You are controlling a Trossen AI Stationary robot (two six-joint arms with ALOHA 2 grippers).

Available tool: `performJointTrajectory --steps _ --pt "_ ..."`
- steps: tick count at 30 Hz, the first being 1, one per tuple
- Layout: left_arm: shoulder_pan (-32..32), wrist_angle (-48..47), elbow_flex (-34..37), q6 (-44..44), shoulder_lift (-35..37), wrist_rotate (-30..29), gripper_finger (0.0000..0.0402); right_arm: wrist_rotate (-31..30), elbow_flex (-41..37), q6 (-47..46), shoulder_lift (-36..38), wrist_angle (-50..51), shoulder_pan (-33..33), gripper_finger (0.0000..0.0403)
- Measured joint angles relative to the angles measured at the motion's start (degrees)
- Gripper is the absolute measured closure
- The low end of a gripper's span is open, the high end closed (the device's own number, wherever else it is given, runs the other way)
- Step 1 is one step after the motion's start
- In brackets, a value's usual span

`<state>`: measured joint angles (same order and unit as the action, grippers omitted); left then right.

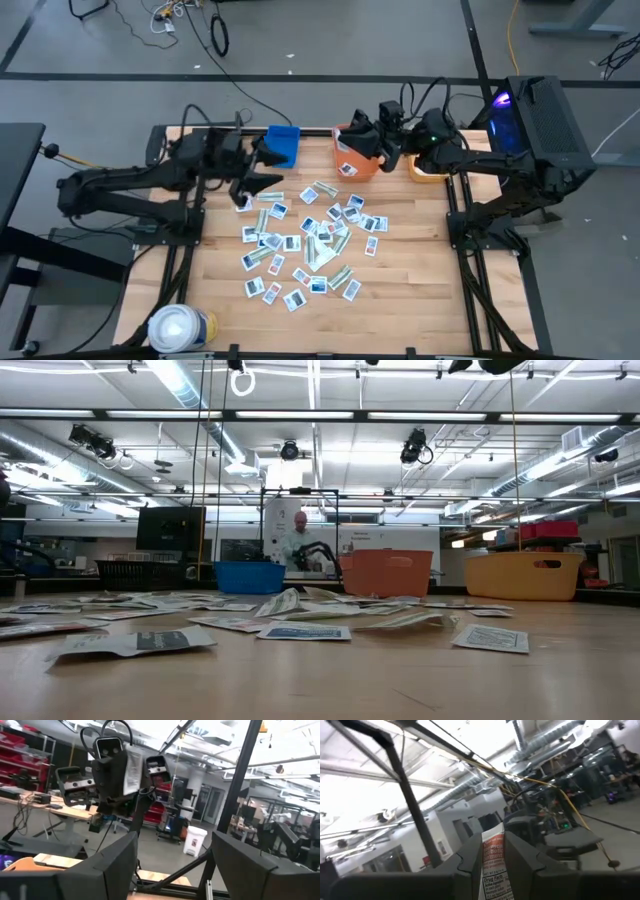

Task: Pick & Place First Aid Supplies
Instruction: Put the ointment pack into the blue bin

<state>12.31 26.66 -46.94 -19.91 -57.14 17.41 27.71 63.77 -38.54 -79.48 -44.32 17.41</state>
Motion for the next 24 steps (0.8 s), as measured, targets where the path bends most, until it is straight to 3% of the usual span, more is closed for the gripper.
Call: performJointTrajectory --steps 13,24 --pt "5.2 0.52 -15.19 -0.5 -16.82 15.97 0.014 4.46 0.0 3.04 0.0 -1.15 0.0 0.0323" --pt "5.2 1.37 -24.68 -0.52 -26.85 18.52 0.014 5.71 0.0 3.43 0.0 -1.11 0.0 0.0323"
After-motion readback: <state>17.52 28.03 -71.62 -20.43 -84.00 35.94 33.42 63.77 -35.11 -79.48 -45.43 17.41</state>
